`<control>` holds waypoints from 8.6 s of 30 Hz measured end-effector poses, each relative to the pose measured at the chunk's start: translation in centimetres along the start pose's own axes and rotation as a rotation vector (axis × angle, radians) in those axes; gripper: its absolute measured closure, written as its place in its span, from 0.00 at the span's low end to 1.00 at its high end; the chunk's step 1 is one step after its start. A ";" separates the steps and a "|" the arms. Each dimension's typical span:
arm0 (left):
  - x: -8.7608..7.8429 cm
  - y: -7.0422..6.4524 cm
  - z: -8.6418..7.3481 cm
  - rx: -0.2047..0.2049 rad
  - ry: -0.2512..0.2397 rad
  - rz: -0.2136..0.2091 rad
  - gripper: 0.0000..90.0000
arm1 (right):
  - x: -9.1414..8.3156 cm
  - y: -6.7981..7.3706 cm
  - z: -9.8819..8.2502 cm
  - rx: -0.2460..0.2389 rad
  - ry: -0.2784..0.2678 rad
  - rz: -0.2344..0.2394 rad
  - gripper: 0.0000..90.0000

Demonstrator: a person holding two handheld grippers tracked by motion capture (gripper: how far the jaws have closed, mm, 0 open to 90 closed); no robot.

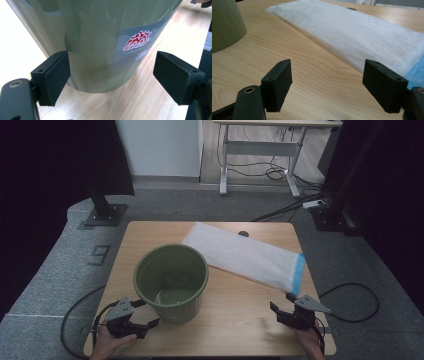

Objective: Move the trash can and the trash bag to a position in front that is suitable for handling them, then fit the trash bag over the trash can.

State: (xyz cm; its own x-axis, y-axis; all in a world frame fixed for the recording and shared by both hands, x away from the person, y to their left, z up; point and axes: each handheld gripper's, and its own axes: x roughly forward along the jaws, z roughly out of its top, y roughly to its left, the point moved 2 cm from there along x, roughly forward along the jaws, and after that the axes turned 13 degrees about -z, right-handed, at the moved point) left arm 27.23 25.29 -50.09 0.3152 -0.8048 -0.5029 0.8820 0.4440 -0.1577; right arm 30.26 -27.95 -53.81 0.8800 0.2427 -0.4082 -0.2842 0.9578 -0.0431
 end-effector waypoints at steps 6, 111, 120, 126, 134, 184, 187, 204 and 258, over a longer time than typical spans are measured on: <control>1.0 0.1 0.6 0.021 0.003 -0.036 0.16 | -0.3 -0.3 -0.2 0.009 0.004 -0.019 0.25; 5.3 0.1 0.5 -0.070 0.041 0.039 0.17 | -0.7 -3.8 -2.5 -0.090 0.252 -0.079 0.99; 5.3 0.2 0.3 -0.080 0.039 0.044 0.18 | -2.3 -2.5 -1.3 -0.083 0.168 -0.054 0.57; 5.2 0.2 0.3 -0.077 0.037 0.043 0.18 | 2.0 1.2 2.6 -0.109 0.129 0.051 0.48; 4.8 0.4 0.3 -0.077 0.027 0.047 0.18 | 9.2 5.2 4.8 -0.177 0.148 0.125 0.48; 4.2 0.4 -0.2 -0.100 -0.004 0.061 0.20 | 3.0 0.8 11.9 0.122 -0.164 0.133 0.99; 4.3 0.6 -0.3 -0.101 0.003 0.064 0.20 | 3.2 0.3 11.7 0.141 -0.162 0.138 0.99; 4.2 0.7 -0.5 -0.104 0.009 0.071 0.20 | 0.5 -2.7 14.6 0.223 -0.294 0.087 0.99; 4.8 0.7 -1.1 -0.092 0.072 0.090 0.20 | -1.8 7.3 20.0 0.094 -0.471 0.175 0.99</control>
State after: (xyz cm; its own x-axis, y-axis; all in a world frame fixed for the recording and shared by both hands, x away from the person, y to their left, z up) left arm 28.99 22.24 -53.57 0.3629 -0.7313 -0.5775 0.8143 0.5502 -0.1851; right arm 34.19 -18.30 -35.09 0.9046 0.4228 0.0545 -0.4260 0.9011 0.0804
